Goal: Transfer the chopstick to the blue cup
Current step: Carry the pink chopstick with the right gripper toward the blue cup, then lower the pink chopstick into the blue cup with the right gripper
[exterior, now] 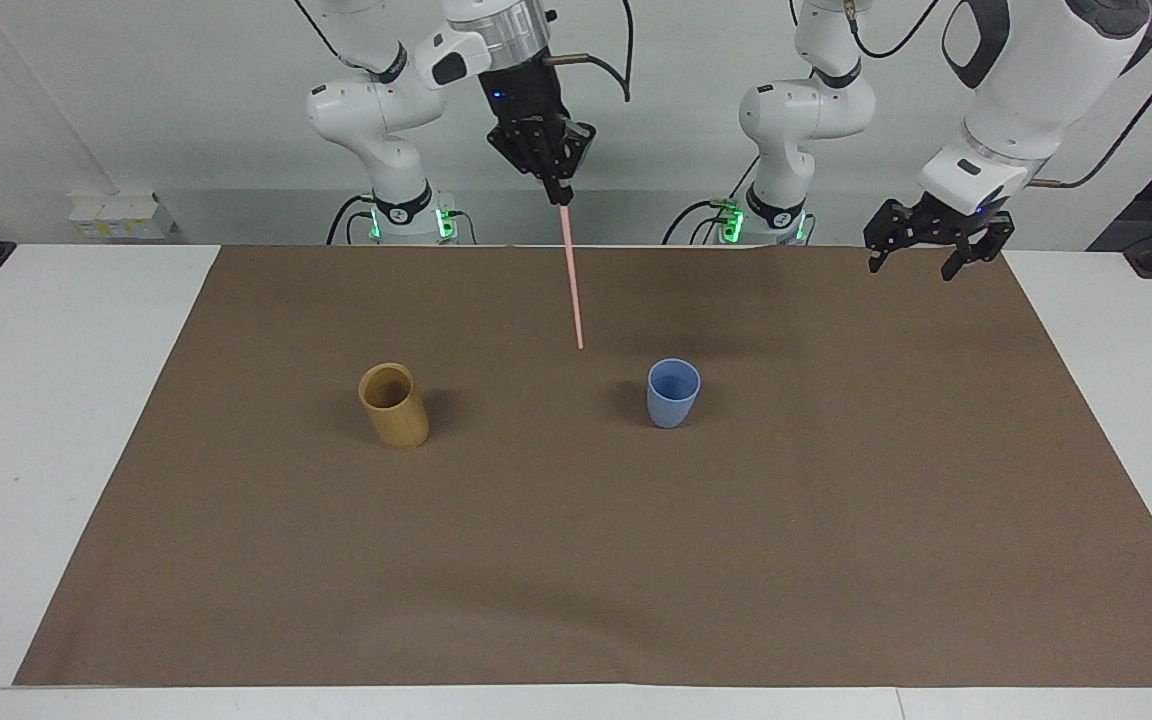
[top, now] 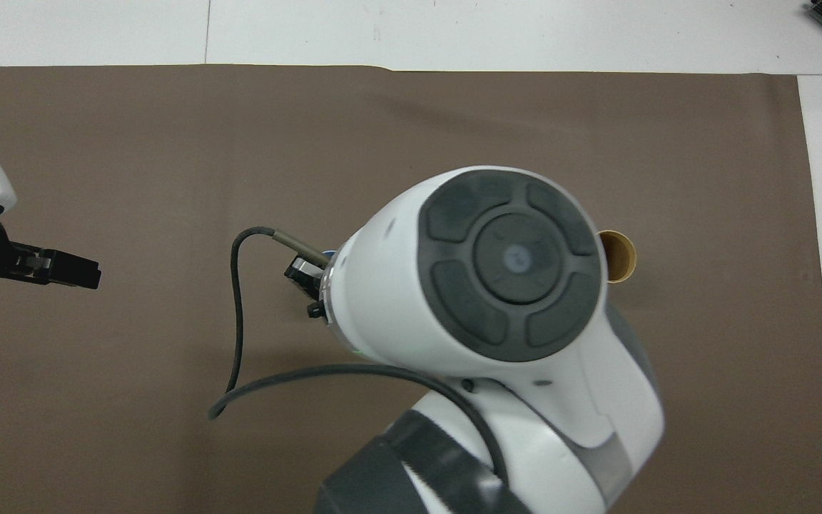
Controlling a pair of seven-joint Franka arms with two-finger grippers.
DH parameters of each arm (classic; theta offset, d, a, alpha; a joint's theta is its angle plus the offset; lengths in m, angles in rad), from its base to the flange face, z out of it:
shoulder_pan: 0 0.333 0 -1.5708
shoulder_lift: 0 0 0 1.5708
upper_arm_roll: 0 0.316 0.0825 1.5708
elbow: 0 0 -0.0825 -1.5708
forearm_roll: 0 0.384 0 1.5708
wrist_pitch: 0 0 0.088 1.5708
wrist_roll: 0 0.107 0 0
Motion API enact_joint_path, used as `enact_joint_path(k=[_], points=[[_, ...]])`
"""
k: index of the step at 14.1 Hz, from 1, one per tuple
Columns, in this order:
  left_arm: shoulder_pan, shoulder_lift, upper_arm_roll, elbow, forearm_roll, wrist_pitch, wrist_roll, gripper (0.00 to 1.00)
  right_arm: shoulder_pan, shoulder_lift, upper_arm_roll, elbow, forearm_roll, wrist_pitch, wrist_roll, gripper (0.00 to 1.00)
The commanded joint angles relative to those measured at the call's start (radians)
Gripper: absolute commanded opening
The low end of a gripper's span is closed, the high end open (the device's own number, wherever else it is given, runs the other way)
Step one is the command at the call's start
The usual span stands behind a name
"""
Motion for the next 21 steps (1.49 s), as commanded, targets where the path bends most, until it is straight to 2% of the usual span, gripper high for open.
enact_joint_path(k=[1, 8, 16, 19, 20, 21], points=[[0.001, -0.008, 0.001, 0.011, -0.002, -0.015, -0.003, 1.00, 0.028, 0.046, 0.005, 0.026, -0.047, 0.011, 0.030, 0.00], [0.001, -0.009, 0.001, 0.011, -0.002, -0.013, -0.003, 1.00, 0.011, 0.082, 0.007, -0.020, -0.035, 0.143, 0.018, 0.00], [0.001, -0.009, 0.001, 0.011, -0.002, -0.013, -0.003, 1.00, 0.011, 0.074, 0.007, -0.121, -0.027, 0.177, 0.001, 0.00], [0.001, -0.009, 0.001, 0.011, -0.002, -0.013, -0.003, 1.00, 0.014, 0.076, 0.007, -0.164, -0.027, 0.225, -0.005, 0.00], [0.001, -0.009, 0.002, 0.011, -0.002, -0.013, -0.003, 1.00, 0.014, 0.077, 0.007, -0.164, -0.027, 0.225, -0.011, 0.06], [0.001, -0.009, 0.001, 0.011, -0.002, -0.015, -0.003, 1.00, 0.014, 0.077, 0.007, -0.161, -0.027, 0.223, -0.011, 0.24]])
